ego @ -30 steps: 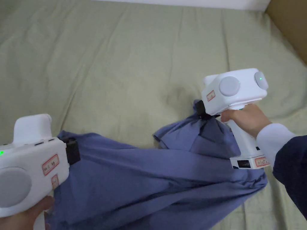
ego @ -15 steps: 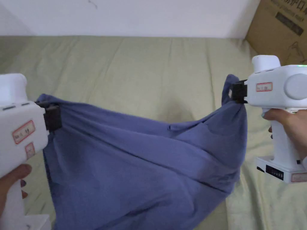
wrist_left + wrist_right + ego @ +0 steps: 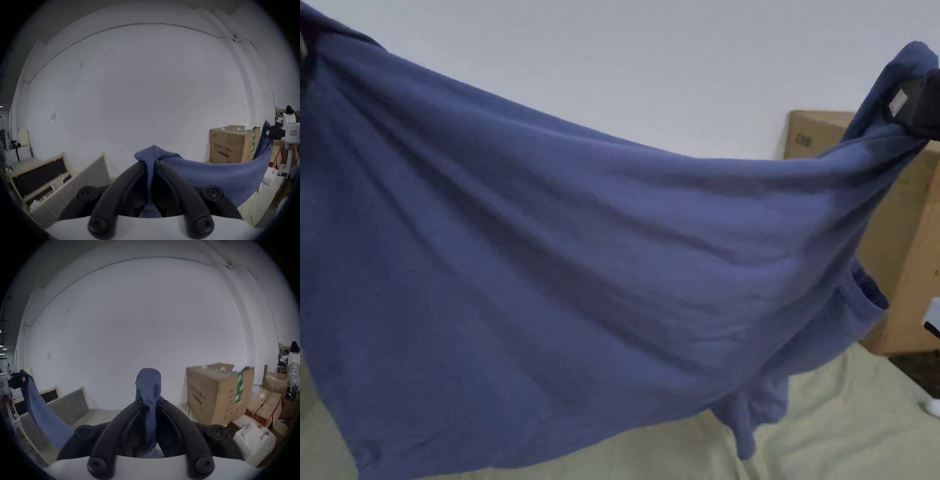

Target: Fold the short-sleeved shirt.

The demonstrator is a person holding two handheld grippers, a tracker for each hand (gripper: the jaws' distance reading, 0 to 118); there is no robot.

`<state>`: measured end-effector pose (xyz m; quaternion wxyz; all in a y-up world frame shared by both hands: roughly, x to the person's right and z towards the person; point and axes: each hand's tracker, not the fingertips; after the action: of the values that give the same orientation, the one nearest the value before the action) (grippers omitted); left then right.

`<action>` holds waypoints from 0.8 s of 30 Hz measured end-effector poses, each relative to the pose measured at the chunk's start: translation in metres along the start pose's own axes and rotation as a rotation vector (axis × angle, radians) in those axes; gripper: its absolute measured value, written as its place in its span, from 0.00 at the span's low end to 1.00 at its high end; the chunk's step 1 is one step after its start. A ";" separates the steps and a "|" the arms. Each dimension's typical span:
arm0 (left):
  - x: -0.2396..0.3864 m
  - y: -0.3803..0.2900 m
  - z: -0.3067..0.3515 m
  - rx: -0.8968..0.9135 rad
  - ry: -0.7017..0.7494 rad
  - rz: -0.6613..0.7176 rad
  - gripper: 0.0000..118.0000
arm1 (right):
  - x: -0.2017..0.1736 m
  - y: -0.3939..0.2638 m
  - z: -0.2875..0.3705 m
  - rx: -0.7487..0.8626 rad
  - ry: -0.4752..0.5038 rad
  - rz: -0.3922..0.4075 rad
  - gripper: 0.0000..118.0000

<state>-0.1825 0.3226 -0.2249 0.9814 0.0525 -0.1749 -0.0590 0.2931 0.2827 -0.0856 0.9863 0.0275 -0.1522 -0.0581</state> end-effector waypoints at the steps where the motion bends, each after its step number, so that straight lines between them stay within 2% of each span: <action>1: -0.001 0.011 -0.001 0.011 -0.004 0.001 0.01 | -0.001 0.013 0.003 0.022 0.001 0.005 0.08; 6: -0.006 0.046 -0.049 0.011 0.029 -0.035 0.01 | -0.004 0.059 -0.021 0.078 -0.015 0.055 0.08; 9: -0.013 0.053 -0.100 -0.050 0.020 -0.028 0.01 | -0.007 0.074 -0.061 0.057 -0.035 0.115 0.08; 12: -0.014 0.052 -0.163 -0.139 0.008 -0.041 0.01 | -0.008 0.084 -0.116 0.014 -0.039 0.139 0.08; 18: -0.001 0.025 -0.273 -0.222 0.045 -0.046 0.01 | -0.012 0.075 -0.236 -0.046 -0.077 0.200 0.08; 20: -0.002 0.007 -0.304 -0.237 0.050 0.001 0.01 | -0.013 0.065 -0.270 -0.052 -0.084 0.199 0.08; 24: 0.003 -0.042 -0.352 -0.239 0.083 -0.033 0.01 | -0.012 0.032 -0.323 -0.085 -0.072 0.196 0.08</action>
<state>-0.0604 0.3101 -0.5572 0.9859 -0.0598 -0.1249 -0.0935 0.3831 0.3274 -0.3946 0.9814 -0.0316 -0.1868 0.0312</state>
